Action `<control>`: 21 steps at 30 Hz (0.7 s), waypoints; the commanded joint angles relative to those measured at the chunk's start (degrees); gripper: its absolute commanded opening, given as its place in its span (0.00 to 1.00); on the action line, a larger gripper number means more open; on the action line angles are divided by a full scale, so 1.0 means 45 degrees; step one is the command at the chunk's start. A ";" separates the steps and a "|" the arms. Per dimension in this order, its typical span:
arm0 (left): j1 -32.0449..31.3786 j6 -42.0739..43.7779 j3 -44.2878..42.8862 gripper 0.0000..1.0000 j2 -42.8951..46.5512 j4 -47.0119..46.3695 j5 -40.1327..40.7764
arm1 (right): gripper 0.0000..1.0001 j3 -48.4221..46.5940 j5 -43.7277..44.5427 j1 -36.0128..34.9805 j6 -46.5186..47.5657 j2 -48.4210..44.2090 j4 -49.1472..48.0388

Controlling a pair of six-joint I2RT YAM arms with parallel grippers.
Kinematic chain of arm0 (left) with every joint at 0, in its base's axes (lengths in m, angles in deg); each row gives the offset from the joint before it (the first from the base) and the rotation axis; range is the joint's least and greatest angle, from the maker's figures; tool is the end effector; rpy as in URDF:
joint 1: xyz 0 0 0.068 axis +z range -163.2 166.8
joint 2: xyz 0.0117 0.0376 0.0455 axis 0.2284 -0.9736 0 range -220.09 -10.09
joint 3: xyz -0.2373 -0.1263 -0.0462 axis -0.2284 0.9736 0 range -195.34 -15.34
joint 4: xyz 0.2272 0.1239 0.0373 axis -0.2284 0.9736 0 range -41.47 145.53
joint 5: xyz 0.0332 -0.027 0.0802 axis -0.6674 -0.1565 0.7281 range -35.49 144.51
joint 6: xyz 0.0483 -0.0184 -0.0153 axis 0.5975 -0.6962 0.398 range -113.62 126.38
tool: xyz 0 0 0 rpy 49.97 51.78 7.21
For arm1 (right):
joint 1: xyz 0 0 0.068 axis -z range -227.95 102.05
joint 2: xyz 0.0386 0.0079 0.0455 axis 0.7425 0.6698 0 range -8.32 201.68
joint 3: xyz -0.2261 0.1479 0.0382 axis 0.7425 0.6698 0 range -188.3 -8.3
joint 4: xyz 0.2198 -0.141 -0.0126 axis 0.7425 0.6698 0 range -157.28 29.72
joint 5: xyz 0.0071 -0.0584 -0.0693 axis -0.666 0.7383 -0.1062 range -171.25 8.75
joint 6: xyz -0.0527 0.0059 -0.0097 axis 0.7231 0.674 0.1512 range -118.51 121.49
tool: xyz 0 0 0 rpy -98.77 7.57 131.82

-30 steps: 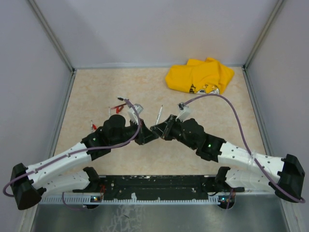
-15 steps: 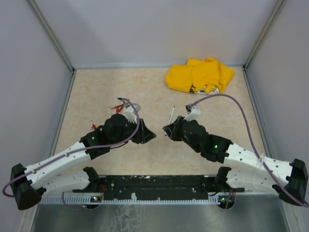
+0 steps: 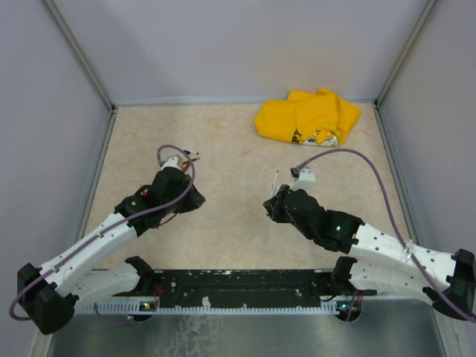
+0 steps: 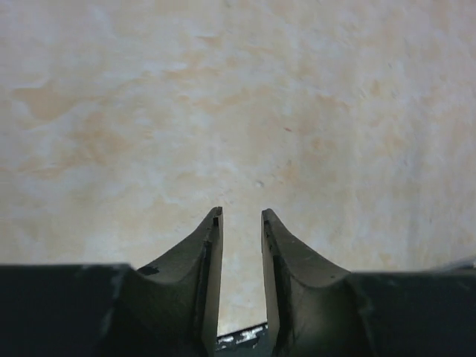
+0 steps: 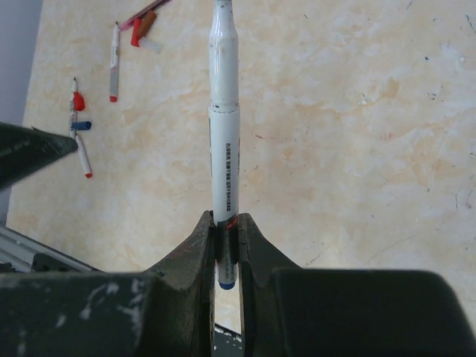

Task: Insert the pens into the pen caps
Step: Pick up the pen cap from the center of the board.

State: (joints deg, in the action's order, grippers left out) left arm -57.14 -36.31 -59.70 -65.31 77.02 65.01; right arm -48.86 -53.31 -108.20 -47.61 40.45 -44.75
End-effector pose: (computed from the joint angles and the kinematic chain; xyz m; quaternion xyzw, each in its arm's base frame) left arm 0.1526 -0.1380 0.2739 -0.0294 0.9005 -0.2320 0.3666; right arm 0.1075 0.1547 0.2825 0.0369 0.8512 0.2700 0.4486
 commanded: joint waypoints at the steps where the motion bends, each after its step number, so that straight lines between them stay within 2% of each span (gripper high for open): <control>1: 0.2049 -0.0886 -0.0041 0.29 0.0272 0.1389 0.0810 | 0.00 0.0066 0.0081 -0.0030 0.0013 -0.0289 -0.0043; 3: 0.2845 -0.0861 0.0180 0.28 0.0500 0.1228 0.1028 | 0.00 0.0086 0.0092 -0.0032 0.0017 -0.0326 0.0041; 6: 0.3689 -0.0999 0.0196 0.33 0.0417 0.1233 0.1570 | 0.00 0.0106 0.0098 -0.0015 0.0031 -0.0350 0.0146; 14: 0.6375 -0.1607 0.0069 0.38 -0.0960 0.1245 0.1999 | 0.00 0.0123 0.0105 -0.0034 0.0081 -0.0542 0.0431; 21: 0.9045 -0.2022 0.0489 0.45 -0.1951 0.0180 0.0782 | 0.00 0.0067 0.0114 -0.0044 0.0170 -0.0603 0.0716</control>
State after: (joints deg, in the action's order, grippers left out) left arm -21.19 -43.37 -58.69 -72.00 80.89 71.52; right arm -48.05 -53.92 -108.20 -47.57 38.81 -41.63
